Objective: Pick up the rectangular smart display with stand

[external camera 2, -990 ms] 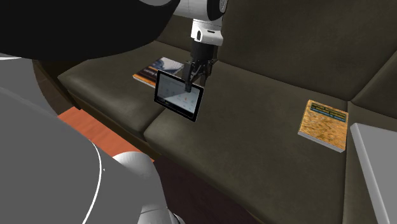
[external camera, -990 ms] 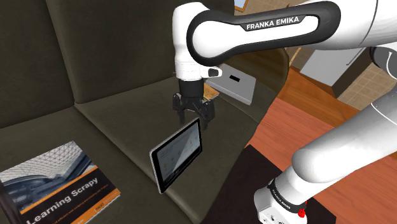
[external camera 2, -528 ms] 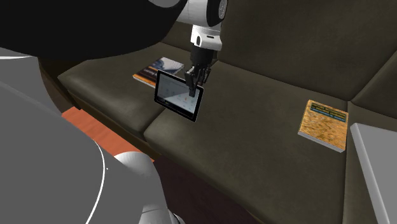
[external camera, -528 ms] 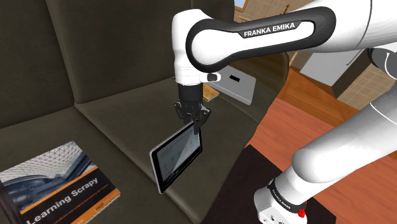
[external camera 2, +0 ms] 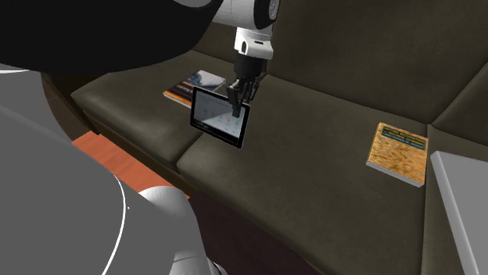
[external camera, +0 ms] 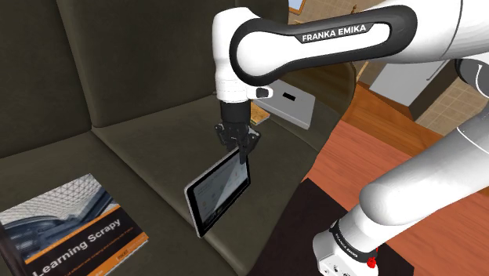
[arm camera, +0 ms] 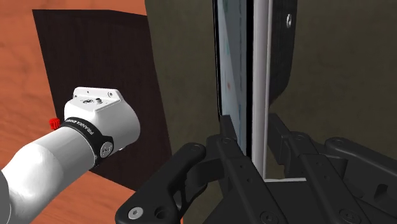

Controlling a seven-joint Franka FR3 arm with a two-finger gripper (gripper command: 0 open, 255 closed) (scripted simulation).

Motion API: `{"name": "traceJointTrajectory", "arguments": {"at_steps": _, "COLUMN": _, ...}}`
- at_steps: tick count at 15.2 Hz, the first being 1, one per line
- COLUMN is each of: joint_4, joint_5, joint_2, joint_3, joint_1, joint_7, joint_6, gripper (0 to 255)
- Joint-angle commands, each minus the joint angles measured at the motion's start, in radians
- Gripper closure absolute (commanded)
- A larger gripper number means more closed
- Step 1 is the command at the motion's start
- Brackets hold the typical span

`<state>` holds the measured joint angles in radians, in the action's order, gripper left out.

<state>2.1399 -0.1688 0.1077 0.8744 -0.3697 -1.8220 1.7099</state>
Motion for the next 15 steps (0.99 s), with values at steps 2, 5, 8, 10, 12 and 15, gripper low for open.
{"name": "traceJointTrajectory", "arguments": {"at_steps": 2, "joint_4": -0.026, "joint_5": -0.007, "joint_2": 0.015, "joint_3": -0.006, "joint_1": -0.001, "joint_7": 0.005, "joint_6": -0.038, "gripper": 255}}
{"name": "traceJointTrajectory", "arguments": {"at_steps": 5, "joint_4": -0.055, "joint_5": -0.015, "joint_2": 0.032, "joint_3": -0.013, "joint_1": -0.001, "joint_7": 0.011, "joint_6": -0.079, "gripper": 255}}
{"name": "traceJointTrajectory", "arguments": {"at_steps": 8, "joint_4": -0.086, "joint_5": -0.021, "joint_2": 0.047, "joint_3": -0.02, "joint_1": -0.002, "joint_7": 0.016, "joint_6": -0.121, "gripper": 255}}
{"name": "traceJointTrajectory", "arguments": {"at_steps": 10, "joint_4": -0.107, "joint_5": -0.024, "joint_2": 0.054, "joint_3": -0.024, "joint_1": -0.003, "joint_7": 0.018, "joint_6": -0.148, "gripper": 255}}
{"name": "traceJointTrajectory", "arguments": {"at_steps": 12, "joint_4": -0.13, "joint_5": -0.026, "joint_2": 0.061, "joint_3": -0.029, "joint_1": -0.003, "joint_7": 0.019, "joint_6": -0.175, "gripper": 255}}
{"name": "traceJointTrajectory", "arguments": {"at_steps": 15, "joint_4": -0.143, "joint_5": -0.027, "joint_2": 0.064, "joint_3": -0.031, "joint_1": -0.004, "joint_7": 0.019, "joint_6": -0.191, "gripper": 255}}
